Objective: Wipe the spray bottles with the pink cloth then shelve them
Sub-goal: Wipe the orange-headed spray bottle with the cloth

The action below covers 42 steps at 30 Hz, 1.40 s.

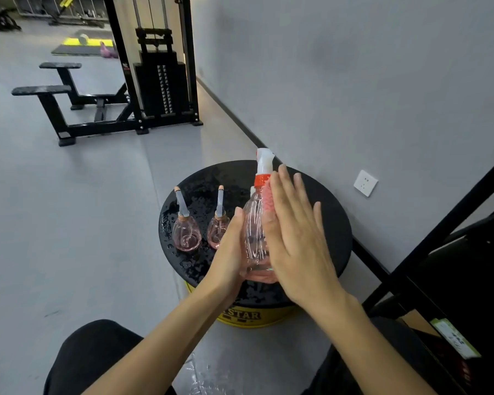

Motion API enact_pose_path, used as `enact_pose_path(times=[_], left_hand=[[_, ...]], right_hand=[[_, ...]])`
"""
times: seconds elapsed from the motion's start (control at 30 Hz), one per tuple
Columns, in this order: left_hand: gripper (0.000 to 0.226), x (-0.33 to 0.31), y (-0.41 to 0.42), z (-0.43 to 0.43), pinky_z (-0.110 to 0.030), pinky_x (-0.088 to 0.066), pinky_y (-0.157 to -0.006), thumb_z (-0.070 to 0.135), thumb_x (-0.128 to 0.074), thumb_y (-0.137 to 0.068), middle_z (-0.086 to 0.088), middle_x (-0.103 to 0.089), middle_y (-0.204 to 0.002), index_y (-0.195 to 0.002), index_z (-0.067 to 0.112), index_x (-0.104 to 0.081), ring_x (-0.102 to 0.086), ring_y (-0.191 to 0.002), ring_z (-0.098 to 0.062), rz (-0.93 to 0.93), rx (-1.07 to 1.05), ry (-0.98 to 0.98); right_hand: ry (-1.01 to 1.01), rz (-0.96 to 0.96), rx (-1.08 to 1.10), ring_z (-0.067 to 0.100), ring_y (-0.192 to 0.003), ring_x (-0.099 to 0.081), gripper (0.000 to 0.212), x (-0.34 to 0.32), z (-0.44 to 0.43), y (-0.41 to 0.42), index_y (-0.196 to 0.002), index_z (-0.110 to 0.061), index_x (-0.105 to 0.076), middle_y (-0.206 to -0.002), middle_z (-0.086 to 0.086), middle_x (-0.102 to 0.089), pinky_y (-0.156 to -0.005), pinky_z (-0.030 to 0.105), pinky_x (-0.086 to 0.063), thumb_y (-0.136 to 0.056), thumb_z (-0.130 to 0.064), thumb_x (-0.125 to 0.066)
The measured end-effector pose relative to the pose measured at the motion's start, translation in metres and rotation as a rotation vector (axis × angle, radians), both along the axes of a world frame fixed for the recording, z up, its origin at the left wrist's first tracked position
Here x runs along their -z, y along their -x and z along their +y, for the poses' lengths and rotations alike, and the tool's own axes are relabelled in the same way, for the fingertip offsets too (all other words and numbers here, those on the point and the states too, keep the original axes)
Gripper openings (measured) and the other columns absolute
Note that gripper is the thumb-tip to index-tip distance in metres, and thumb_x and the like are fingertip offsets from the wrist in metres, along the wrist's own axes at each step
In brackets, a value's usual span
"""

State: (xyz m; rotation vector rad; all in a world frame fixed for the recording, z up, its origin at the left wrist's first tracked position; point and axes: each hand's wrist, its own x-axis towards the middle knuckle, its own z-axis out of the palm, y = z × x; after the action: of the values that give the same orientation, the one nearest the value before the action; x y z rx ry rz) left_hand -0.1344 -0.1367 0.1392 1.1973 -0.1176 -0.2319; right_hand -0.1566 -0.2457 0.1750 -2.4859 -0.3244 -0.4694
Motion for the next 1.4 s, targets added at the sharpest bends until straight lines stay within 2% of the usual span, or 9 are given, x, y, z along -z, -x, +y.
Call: enact_pose_path(times=[0.13,0.33,0.47,0.6,0.8,0.93,1.1,1.23,1.4], left_hand=[[0.051,0.001,-0.003,0.007,-0.027,-0.056,-0.077,0.05,-0.026,-0.101,0.0,-0.078,-0.103,-0.103,0.03,-0.073,-0.073,-0.096,-0.013,0.018,-0.02,0.013],[0.052,0.002,-0.003,0.007,-0.031,-0.049,-0.089,0.052,-0.028,-0.1,-0.004,-0.076,-0.11,-0.105,0.029,-0.074,-0.071,-0.105,-0.016,0.046,-0.039,-0.006],[0.052,0.0,0.002,-0.003,-0.033,-0.057,-0.073,0.05,-0.027,-0.1,-0.004,-0.074,-0.107,-0.095,0.034,-0.076,-0.071,-0.094,-0.023,0.022,-0.015,0.001],[0.049,-0.001,0.002,-0.001,-0.022,-0.058,-0.072,0.046,-0.023,-0.104,0.001,-0.077,-0.104,-0.108,0.03,-0.07,-0.074,-0.096,-0.011,0.032,-0.019,0.02],[0.061,-0.003,-0.002,0.007,-0.028,-0.054,-0.078,0.053,-0.024,-0.102,-0.001,-0.078,-0.093,-0.085,0.035,-0.08,-0.073,-0.091,-0.013,0.037,-0.044,0.02],[0.056,-0.002,0.003,0.003,-0.032,-0.056,-0.081,0.054,-0.022,-0.102,0.0,-0.076,-0.106,-0.093,0.04,-0.076,-0.071,-0.098,-0.013,0.03,-0.014,-0.031],[0.054,-0.001,0.01,-0.003,-0.019,-0.057,-0.068,0.043,-0.019,-0.107,0.011,-0.077,-0.101,-0.104,0.04,-0.072,-0.072,-0.091,0.0,0.011,0.031,-0.007],[0.057,-0.001,0.005,0.005,-0.04,-0.054,-0.092,0.055,-0.019,-0.103,0.0,-0.075,-0.112,-0.098,0.046,-0.075,-0.069,-0.107,-0.012,0.073,0.025,0.023],[0.058,-0.002,0.005,0.006,-0.029,-0.047,-0.094,0.052,-0.024,-0.101,-0.001,-0.075,-0.113,-0.099,0.031,-0.079,-0.069,-0.11,-0.012,0.096,-0.002,0.068]], right_hand=[[-0.027,-0.001,-0.075,-0.002,-0.148,0.013,0.057,0.014,0.004,0.024,-0.155,-0.032,0.006,-0.162,-0.021,0.013,-0.123,0.044,0.0,-0.103,-0.046,-0.012],[-0.038,0.018,-0.064,0.001,-0.148,0.015,0.061,0.025,0.006,0.039,-0.155,-0.03,0.01,-0.161,-0.022,0.017,-0.121,0.043,0.003,-0.101,-0.051,-0.01],[-0.079,0.023,-0.006,-0.006,-0.145,0.017,0.063,0.007,-0.004,0.009,-0.155,-0.034,0.004,-0.161,-0.024,0.011,-0.123,0.043,0.006,-0.097,-0.057,-0.003],[-0.04,-0.012,-0.028,-0.004,-0.147,0.014,0.062,0.003,0.0,0.007,-0.156,-0.031,0.003,-0.163,-0.019,0.009,-0.123,0.044,0.003,-0.099,-0.054,-0.006],[0.047,-0.056,-0.064,0.007,-0.151,0.012,0.06,0.026,0.011,0.047,-0.156,-0.025,0.006,-0.164,-0.012,0.012,-0.121,0.045,-0.002,-0.103,-0.043,-0.016],[0.059,-0.049,-0.031,0.004,-0.149,0.014,0.062,0.014,0.008,0.031,-0.156,-0.025,0.005,-0.164,-0.014,0.012,-0.121,0.045,0.001,-0.101,-0.049,-0.012],[0.111,-0.053,0.022,0.003,-0.149,0.015,0.068,-0.006,0.004,0.009,-0.157,-0.025,0.002,-0.164,-0.013,0.007,-0.123,0.048,0.002,-0.097,-0.058,-0.001],[0.16,-0.083,-0.04,0.008,-0.151,0.009,0.059,0.01,0.009,0.029,-0.157,-0.022,-0.002,-0.165,-0.009,0.004,-0.122,0.051,-0.008,-0.104,-0.043,-0.013],[0.168,-0.098,-0.086,0.008,-0.151,0.005,0.056,0.023,0.013,0.043,-0.157,-0.022,-0.011,-0.165,-0.011,0.0,-0.121,0.052,-0.015,-0.104,-0.04,-0.015]])
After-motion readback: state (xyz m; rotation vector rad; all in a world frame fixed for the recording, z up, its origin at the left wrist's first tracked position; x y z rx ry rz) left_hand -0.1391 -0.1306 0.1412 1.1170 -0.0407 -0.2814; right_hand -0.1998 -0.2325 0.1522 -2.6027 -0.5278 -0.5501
